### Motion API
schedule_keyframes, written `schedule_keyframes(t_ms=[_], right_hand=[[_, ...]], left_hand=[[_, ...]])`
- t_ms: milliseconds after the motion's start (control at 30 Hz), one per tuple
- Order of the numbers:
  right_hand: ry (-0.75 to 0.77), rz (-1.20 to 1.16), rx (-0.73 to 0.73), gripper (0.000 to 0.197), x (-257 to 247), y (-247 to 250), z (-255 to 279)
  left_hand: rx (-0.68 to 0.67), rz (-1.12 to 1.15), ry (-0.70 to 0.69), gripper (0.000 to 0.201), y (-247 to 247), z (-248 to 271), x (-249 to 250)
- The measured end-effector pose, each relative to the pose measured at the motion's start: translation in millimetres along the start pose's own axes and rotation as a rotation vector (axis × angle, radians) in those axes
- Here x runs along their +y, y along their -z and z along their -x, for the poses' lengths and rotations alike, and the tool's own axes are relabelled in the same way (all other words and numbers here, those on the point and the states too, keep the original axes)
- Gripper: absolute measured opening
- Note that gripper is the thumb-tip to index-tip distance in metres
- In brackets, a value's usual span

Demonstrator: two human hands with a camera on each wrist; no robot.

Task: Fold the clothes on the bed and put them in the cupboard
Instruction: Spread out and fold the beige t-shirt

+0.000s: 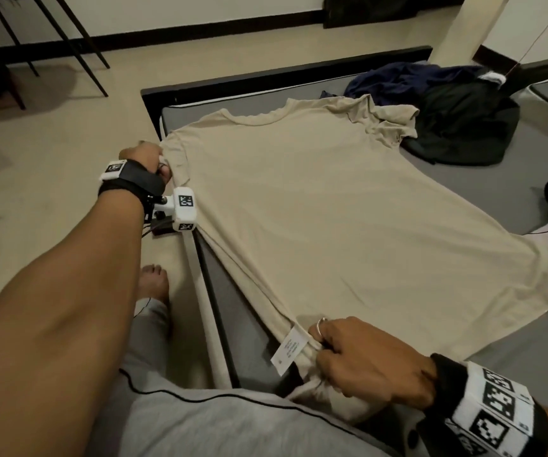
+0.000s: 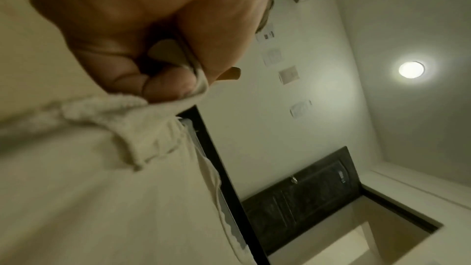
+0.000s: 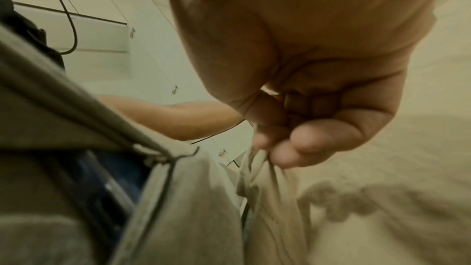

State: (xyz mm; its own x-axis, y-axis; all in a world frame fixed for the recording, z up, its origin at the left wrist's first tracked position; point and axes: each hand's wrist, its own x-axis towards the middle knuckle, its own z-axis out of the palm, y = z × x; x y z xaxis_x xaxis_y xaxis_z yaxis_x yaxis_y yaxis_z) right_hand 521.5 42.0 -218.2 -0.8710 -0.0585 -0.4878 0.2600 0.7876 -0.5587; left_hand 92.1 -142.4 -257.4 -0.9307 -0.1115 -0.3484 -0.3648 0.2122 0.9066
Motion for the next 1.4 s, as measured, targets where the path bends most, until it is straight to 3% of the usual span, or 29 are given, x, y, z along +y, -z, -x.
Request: schedule_keyframes(t_ms=[100,200,333,400,467,567,700,767,867,967,1033,1167,1267,1400], right_hand=[[-0.009,-0.012,-0.011,0.014,8,6,4],[-0.046,-0.014,-0.050,0.014,17,7,8],[-0.067,0.054,-0.087,0.014,33,-2,7],[-0.074,0.089,-0.106,0.015,39,-5,7],[-0.071,0.086,-0.131,0.016,41,-6,6],[-0.114,-0.091,-0.176,0.017,37,-1,4],[-0.165,-0.160,-0.117,0.059,28,2,5],[-0.127,-0.100,-0.079,0.058,27,-2,3],[-0.067,0.014,-0.044,0.032,31,-11,-4],[-0.072,-0.087,-0.066,0.017,32,-14,-4],[-0.058,-0.196,-0.087,0.016,35,-11,-2],[0.026,-0.303,-0.134,0.027,46,-4,6],[-0.014,-0.433,-0.264,0.019,54,-11,15],[-0.040,-0.462,-0.440,0.029,57,-10,26]], left_hand=[[-0.015,-0.020,-0.095,0.010,-27,11,37],[-0.114,0.113,-0.191,0.024,-65,44,66],[-0.581,0.171,-0.181,0.026,-107,85,64],[-0.665,0.126,-0.163,0.031,-109,89,47],[-0.624,0.078,-0.173,0.034,-103,87,28],[-0.421,-0.031,-0.229,0.026,-83,83,1],[-0.221,-0.349,-0.354,0.009,-53,78,-28],[-0.231,-0.509,-0.410,0.010,-48,89,-34],[-0.314,-0.738,-0.525,0.015,-55,121,-38],[-0.380,-0.892,-0.544,0.013,-68,152,-48],[-0.351,-0.890,-0.518,0.020,-75,162,-57],[-0.302,-0.972,-0.534,0.059,-83,183,-76],[-0.246,-1.092,-0.614,0.067,-85,200,-85],[-0.212,-1.128,-0.689,0.073,-81,217,-90]])
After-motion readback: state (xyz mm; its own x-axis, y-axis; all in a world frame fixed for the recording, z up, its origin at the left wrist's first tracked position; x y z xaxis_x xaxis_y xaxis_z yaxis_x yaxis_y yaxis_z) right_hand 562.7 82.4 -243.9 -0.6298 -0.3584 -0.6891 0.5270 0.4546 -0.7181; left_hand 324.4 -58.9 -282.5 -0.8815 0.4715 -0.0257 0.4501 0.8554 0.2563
